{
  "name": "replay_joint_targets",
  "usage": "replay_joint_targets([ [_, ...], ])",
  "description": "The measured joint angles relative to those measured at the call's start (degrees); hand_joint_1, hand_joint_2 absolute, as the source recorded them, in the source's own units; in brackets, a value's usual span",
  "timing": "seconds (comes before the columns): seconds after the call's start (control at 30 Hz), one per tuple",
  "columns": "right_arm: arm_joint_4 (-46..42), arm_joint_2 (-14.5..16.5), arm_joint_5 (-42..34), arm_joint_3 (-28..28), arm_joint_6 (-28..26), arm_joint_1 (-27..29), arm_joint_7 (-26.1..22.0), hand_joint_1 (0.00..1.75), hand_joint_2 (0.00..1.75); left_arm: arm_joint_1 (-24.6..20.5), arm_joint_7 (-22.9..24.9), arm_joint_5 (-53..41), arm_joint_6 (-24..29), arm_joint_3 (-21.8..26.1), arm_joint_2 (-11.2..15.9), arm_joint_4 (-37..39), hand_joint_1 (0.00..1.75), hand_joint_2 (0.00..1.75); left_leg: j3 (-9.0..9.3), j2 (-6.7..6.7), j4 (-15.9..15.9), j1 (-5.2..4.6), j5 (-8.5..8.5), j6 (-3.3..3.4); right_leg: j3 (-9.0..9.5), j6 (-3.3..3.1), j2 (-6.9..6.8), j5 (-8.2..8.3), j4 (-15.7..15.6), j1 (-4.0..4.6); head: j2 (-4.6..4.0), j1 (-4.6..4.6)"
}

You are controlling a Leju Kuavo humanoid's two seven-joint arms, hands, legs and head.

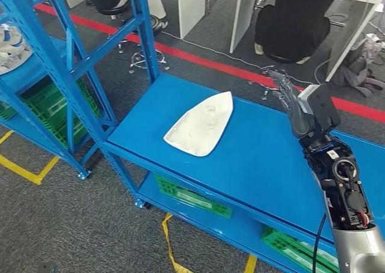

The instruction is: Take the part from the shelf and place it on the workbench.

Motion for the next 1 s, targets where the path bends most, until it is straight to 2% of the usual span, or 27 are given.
replay_joint_targets([
  [0.03, 0.0, 0.0, 0.0, 0.0, 0.0, 0.0, 0.0, 0.0, 0.0, -0.1, 0.0, 0.0, 0.0, 0.0, 0.0, 0.0, 0.0, 0.0, 0.12, -0.64, 0.1, 0.0, -0.24, -0.24, 1.17, -0.1, 1.02, 1.2, -3.1, -0.09, 0.0, 0.08],
  [0.07, 0.0, 0.0, 0.0, 0.0, 0.0, 0.0, 0.0, 0.0, 0.0, -0.1, 0.0, 0.0, 0.0, 0.0, 0.0, 0.0, 0.0, 0.0, 0.01, -1.22, 0.2, 0.07, -0.32, -0.54, 1.92, -0.22, 1.73, 1.47, -4.8, -0.08, 0.0, 0.06],
  [0.13, 0.0, 0.0, 0.0, 0.0, 0.0, -0.1, 0.1, 0.0, 0.0, 0.0, 0.0, 0.0, 0.0, 0.0, 0.0, 0.0, 0.0, 0.0, -0.3, -2.36, 0.1, 0.25, -0.23, -1.22, 2.79, -0.66, 1.31, 0.87, -5.7, 0.01, 0.0, -0.05],
  [0.17, 0.0, 0.0, 0.0, 0.1, 0.0, -0.2, 0.1, 0.0, 0.0, 0.1, 0.0, 0.0, 0.0, 0.0, 0.0, 0.0, 0.0, 0.0, -0.37, -2.13, 0.2, 0.32, -0.32, -1.57, 3.05, -0.94, 0.78, 0.91, -5.8, 0.01, 0.0, -0.14],
  [0.23, -0.1, 0.0, 0.0, 0.1, 0.1, -0.4, 0.1, 0.0, 0.0, 0.0, 0.0, -0.1, 0.0, 0.0, 0.0, 0.0, 0.0, 0.0, -1.63, 0.29, 3.0, 0.2, -1.66, -2.15, 3.78, -1.54, -0.4, 0.84, -6.3, -0.06, 0.0, -0.71],
  [0.27, -0.1, 0.0, 0.0, 0.1, 0.1, -0.4, 0.1, 0.0, 0.0, -0.1, 0.0, -0.1, 0.0, 0.0, 0.0, 0.0, 0.0, 0.0, -3.34, 2.01, 6.2, 0.16, -2.98, -2.36, 4.1, -1.83, -1.07, 0.72, -6.5, 0.01, 0.0, -1.07],
  [0.3, -0.1, 0.0, 0.0, 0.1, 0.1, -0.4, 0.1, 0.0, 0.0, -0.2, 0.0, -0.1, 0.0, 0.0, 0.0, 0.0, 0.0, 0.0, -5.73, 3.17, 10.4, 0.11, -4.46, -2.54, 4.29, -2.08, -1.75, 0.53, -6.5, 0.11, 0.0, -1.44],
  [0.33, 0.0, 0.0, 0.1, 0.1, 0.1, -0.4, 0.1, 0.0, 0.0, -0.3, 0.0, -0.2, 0.0, 0.0, 0.0, 0.0, 0.0, 0.0, -8.25, 3.72, 14.3, 0.14, -5.58, -2.66, 4.44, -2.26, -2.44, 0.34, -6.5, 0.2, 0.0, -1.67],
  [0.37, 0.0, 0.0, 0.1, 0.1, 0.2, -0.4, 0.1, 0.0, 0.0, -0.3, 0.0, -0.2, 0.0, 0.0, -0.1, 0.0, 0.0, 0.0, -10.13, 3.99, 16.9, 0.17, -5.87, -2.71, 4.6, -2.38, -3.09, 0.11, -6.5, 0.26, 0.0, -1.82],
  [0.4, 0.0, 0.0, 0.1, 0.1, 0.3, -0.4, 0.1, 0.0, 0.0, -0.2, 0.1, -0.3, 0.0, 0.0, -0.1, 0.0, 0.0, 0.0, -10.86, 4.13, 17.2, 0.19, -5.0, -2.69, 4.81, -2.42, -3.69, -0.13, -6.5, 0.3, 0.0, -1.95],
  [0.43, 0.0, 0.0, 0.1, 0.1, 0.4, -0.4, 0.1, 0.0, 0.0, -0.2, 0.1, -0.3, 0.0, 0.0, -0.1, 0.0, 0.0, 0.0, -10.28, 4.34, 15.0, 0.19, -3.11, -2.58, 5.11, -2.4, -4.25, -0.39, -6.5, 0.31, 0.0, -2.06],
  [0.47, 0.0, 0.0, 0.1, 0.2, 0.4, -0.5, 0.1, 0.0, 0.0, -0.1, 0.1, -0.3, 0.1, 0.0, -0.1, 0.0, 0.0, 0.0, -8.61, 4.8, 11.0, 0.15, -0.68, -2.38, 5.48, -2.33, -4.78, -0.69, -6.5, 0.33, 0.0, -2.15],
  [0.5, 0.0, 0.0, 0.1, 0.2, 0.4, -0.6, 0.1, 0.0, 0.0, -0.2, 0.1, -0.3, 0.1, 0.0, -0.1, 0.0, 0.0, 0.0, -6.63, 5.85, 6.6, -0.05, 1.24, -2.11, 5.82, -2.17, -5.28, -1.02, -6.5, 0.43, 0.0, -2.25],
  [0.53, 0.0, 0.0, 0.1, 0.2, 0.5, -0.8, 0.1, 0.0, 0.0, -0.3, 0.1, -0.3, 0.1, 0.0, 0.0, 0.0, 0.0, 0.0, -5.06, 6.61, 3.2, -0.29, 2.53, -1.78, 6.08, -1.97, -5.71, -1.34, -6.5, 0.58, 0.0, -2.34],
  [0.57, 0.0, 0.0, 0.1, 0.2, 0.5, -1.0, 0.1, 0.0, 0.0, -0.3, 0.1, -0.3, 0.1, 0.0, 0.0, 0.0, 0.0, 0.0, -4.12, 7.11, 1.2, -0.52, 3.05, -1.48, 6.27, -1.72, -6.12, -1.61, -6.6, 0.73, 0.0, -2.38],
  [0.6, 0.0, 0.0, 0.2, 0.2, 0.6, -1.1, 0.1, 0.0, 0.0, -0.4, 0.1, -0.3, 0.2, 0.0, 0.0, 0.0, 0.0, 0.0, -3.84, 7.19, 0.4, -0.75, 2.93, -1.21, 6.44, -1.45, -6.51, -1.84, -6.7, 0.91, 0.0, -2.38],
  [0.67, 0.0, 0.0, 0.3, 0.2, 0.6, -1.3, 0.1, 0.0, 0.0, -0.2, 0.1, -0.2, 0.2, 0.0, 0.0, 0.0, 0.0, 0.0, -3.68, 5.99, 0.1, -0.63, 2.89, -0.81, 6.8, -0.89, -7.01, -2.29, -6.9, 0.94, 0.0, -2.23],
  [0.7, 0.0, 0.0, 0.3, 0.3, 0.7, -1.3, 0.0, 0.0, 0.0, -0.1, 0.1, -0.2, 0.2, 0.0, 0.0, 0.0, 0.0, 0.0, -3.42, 5.53, -0.2, -0.46, 2.86, -0.59, 6.74, -0.63, -6.43, -2.88, -6.4, 0.87, 0.0, -2.11],
  [0.73, 0.0, 0.0, 0.5, 0.3, 0.7, -1.4, 0.0, 0.0, 0.0, -0.1, 0.1, -0.1, 0.2, 0.0, 0.0, 0.0, 0.0, 0.0, -3.12, 5.16, -0.4, -0.27, 2.84, -0.33, 6.12, -0.41, -5.45, -3.96, -4.7, 0.74, 0.0, -1.94],
  [0.77, 0.0, -0.1, 0.7, 0.3, 0.7, -1.4, -0.1, 0.0, 0.0, -0.1, 0.0, 0.0, 0.3, 0.0, 0.0, 0.0, 0.0, 0.0, -2.87, 4.83, -0.6, -0.12, 2.79, -0.08, 4.76, -0.24, -4.19, -5.5, -1.8, 0.6, 0.0, -1.66],
  [0.83, 0.2, -0.1, 1.2, 0.4, 0.6, -1.4, -0.1, 0.0, 0.0, -0.2, 0.0, 0.1, 0.5, 0.0, 0.0, 0.0, 0.0, 0.0, -2.68, 4.18, -0.6, -0.16, 2.61, 0.31, 0.43, -0.03, -2.61, -8.79, 6.6, 0.53, 0.0, -1.12],
  [0.87, 0.3, -0.1, 1.3, 0.4, 0.5, -1.2, 0.0, 0.0, 0.0, -0.1, 0.0, 0.2, 0.5, 0.0, -0.1, 0.0, 0.0, 0.0, -2.62, 3.78, -0.5, -0.17, 2.52, 0.38, -1.5, 0.07, -2.37, -9.45, 9.7, 0.51, 0.0, -0.89],
  [0.9, 0.5, -0.1, 1.4, 0.4, 0.3, -1.1, 0.1, 0.0, 0.0, 0.0, 0.0, 0.2, 0.6, 0.0, -0.1, 0.0, 0.0, 0.0, -2.5, 3.43, -0.5, -0.17, 2.43, 0.39, -2.55, 0.12, -2.28, -8.96, 10.8, 0.47, 0.0, -0.69],
  [0.93, 0.6, -0.1, 1.3, 0.4, 0.2, -1.1, 0.2, 0.0, 0.0, 0.0, 0.0, 0.3, 0.6, 0.0, -0.1, 0.0, 0.0, 0.0, -2.31, 3.08, -0.5, -0.15, 2.32, 0.31, -2.4, 0.12, -2.27, -7.25, 9.3, 0.41, 0.0, -0.47],
  [1.0, 0.8, -0.1, 1.2, 0.4, -0.1, -1.1, 0.4, 0.0, 0.0, 0.2, 0.0, 0.4, 0.7, 0.0, -0.2, 0.0, 0.0, 0.0, -1.85, 2.51, -0.4, -0.11, 1.99, 0.0, 0.32, 0.01, -2.07, -2.35, 1.7, 0.25, 0.0, 0.06],
])
